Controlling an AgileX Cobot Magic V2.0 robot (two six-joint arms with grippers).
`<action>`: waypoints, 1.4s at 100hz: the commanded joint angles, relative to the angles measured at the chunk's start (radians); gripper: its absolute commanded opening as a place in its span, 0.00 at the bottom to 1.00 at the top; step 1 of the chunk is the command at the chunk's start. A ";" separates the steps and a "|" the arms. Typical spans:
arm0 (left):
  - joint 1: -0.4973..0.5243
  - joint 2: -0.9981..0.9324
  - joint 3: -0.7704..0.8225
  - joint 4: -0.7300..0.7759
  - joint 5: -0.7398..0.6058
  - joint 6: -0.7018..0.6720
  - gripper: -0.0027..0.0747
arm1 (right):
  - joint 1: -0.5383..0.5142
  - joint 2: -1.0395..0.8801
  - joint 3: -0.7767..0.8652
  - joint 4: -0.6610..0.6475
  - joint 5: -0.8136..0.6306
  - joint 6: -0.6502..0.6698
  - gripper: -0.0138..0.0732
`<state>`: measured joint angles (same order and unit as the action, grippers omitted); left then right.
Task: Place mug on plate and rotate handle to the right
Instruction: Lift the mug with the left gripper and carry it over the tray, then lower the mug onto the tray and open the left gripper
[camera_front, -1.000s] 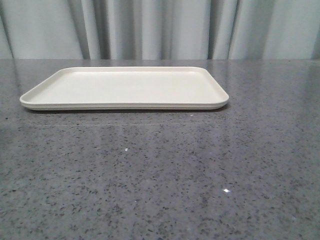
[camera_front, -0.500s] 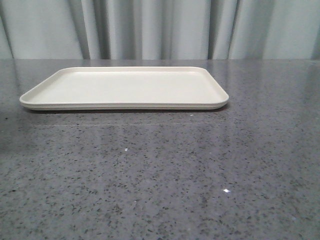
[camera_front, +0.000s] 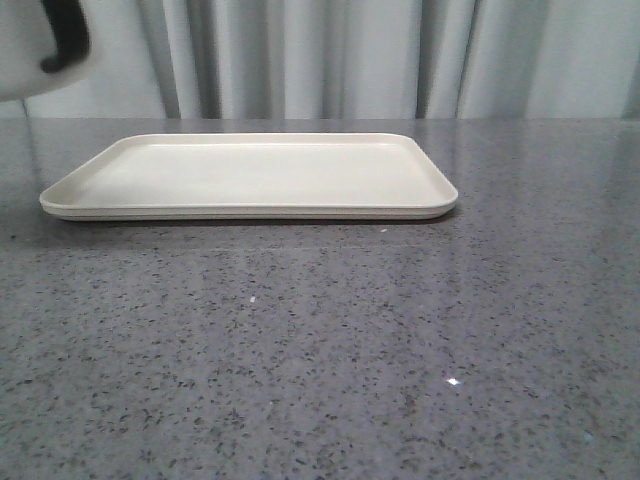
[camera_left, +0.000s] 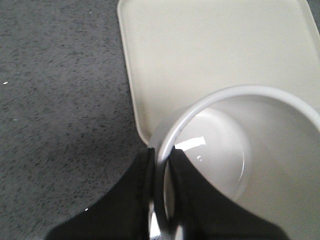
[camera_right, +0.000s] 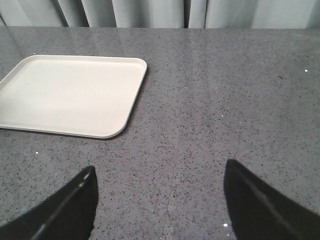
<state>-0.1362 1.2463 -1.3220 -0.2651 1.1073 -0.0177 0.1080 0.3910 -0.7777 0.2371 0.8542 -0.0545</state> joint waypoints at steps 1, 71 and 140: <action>-0.057 0.045 -0.063 -0.036 -0.090 -0.004 0.01 | 0.001 0.018 -0.032 0.008 -0.082 -0.005 0.77; -0.251 0.431 -0.326 -0.032 -0.165 -0.042 0.01 | 0.001 0.018 -0.032 0.008 -0.086 -0.005 0.77; -0.270 0.471 -0.326 -0.005 -0.200 -0.062 0.01 | 0.001 0.018 -0.029 0.008 -0.105 -0.005 0.77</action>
<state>-0.3996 1.7643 -1.6116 -0.2507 0.9604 -0.0704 0.1080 0.3910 -0.7777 0.2371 0.8326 -0.0555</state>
